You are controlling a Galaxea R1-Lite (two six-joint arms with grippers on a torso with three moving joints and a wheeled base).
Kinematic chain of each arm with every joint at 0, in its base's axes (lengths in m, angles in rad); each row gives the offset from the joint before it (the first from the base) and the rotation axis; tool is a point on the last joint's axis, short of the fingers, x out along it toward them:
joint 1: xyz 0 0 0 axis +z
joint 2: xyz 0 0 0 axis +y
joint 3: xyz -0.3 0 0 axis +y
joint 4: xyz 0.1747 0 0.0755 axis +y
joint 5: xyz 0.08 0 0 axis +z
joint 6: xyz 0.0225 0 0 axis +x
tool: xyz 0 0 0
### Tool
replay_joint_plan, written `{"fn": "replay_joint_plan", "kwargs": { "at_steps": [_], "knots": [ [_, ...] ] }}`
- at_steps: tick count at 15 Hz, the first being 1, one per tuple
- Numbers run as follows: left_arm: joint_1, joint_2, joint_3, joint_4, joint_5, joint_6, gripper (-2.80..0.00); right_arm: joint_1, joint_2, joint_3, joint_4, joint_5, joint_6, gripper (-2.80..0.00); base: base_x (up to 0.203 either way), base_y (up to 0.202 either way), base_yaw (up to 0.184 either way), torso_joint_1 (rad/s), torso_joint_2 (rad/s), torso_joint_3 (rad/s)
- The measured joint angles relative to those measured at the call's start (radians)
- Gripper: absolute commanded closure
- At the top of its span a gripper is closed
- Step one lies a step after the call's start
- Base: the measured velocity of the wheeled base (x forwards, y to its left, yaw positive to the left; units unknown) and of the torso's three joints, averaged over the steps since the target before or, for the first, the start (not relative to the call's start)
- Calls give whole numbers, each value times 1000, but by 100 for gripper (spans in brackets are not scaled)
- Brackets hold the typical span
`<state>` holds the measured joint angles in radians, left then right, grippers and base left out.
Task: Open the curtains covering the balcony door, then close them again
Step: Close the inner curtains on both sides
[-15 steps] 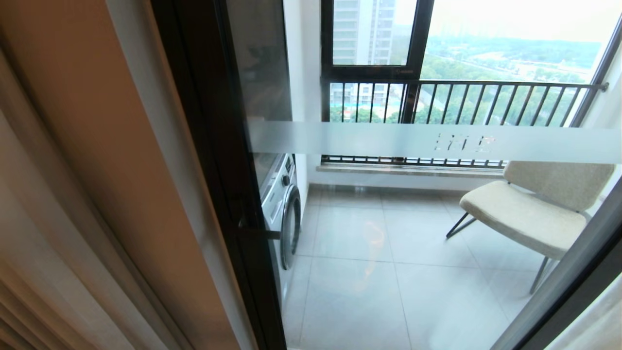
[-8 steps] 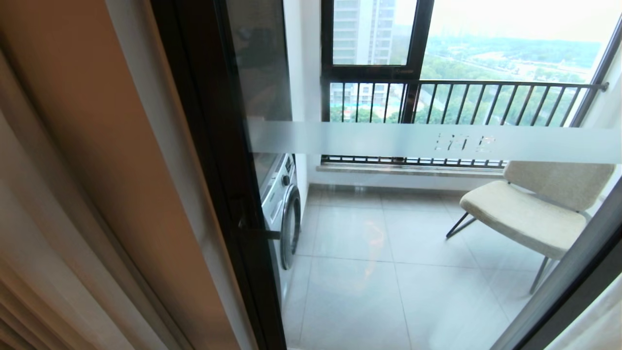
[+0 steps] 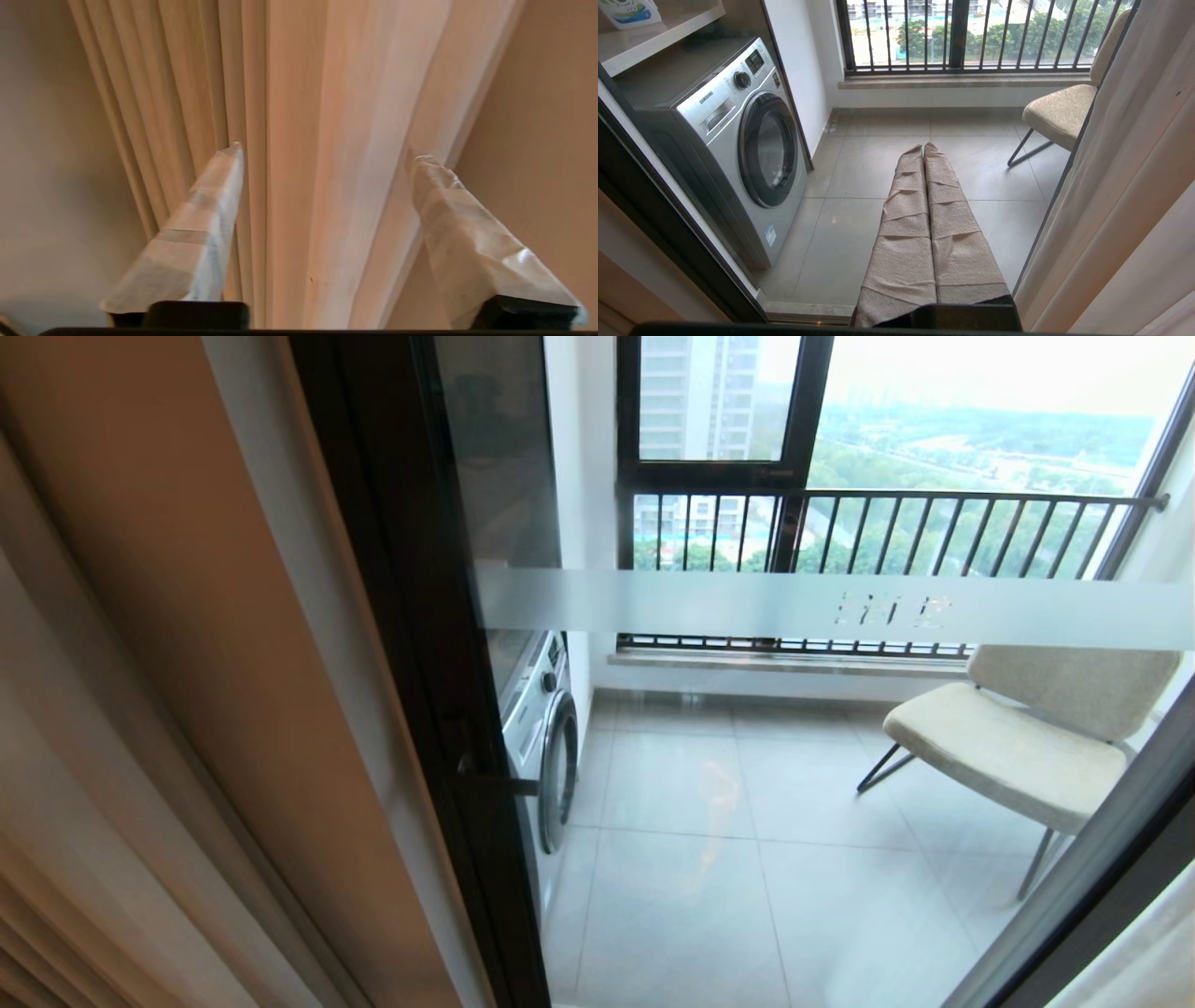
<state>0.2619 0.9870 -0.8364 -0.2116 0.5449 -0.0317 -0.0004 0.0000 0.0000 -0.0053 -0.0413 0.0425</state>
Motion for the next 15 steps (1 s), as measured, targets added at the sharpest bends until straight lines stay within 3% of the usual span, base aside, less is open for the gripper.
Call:
{"fn": "replay_joint_plan", "kwargs": {
  "at_steps": [6,9,15],
  "knots": [
    [208,209,-67,-168,-286,-31,-280,0,0,0,0,0,0,0,0,0,0,0,0,0],
    [267,303,-106,-231,-408,-55,-280,0,0,0,0,0,0,0,0,0,0,0,0,0],
    [288,421,-189,-239,-524,-99,-280,0,0,0,0,0,0,0,0,0,0,0,0,0]
  ]
}}
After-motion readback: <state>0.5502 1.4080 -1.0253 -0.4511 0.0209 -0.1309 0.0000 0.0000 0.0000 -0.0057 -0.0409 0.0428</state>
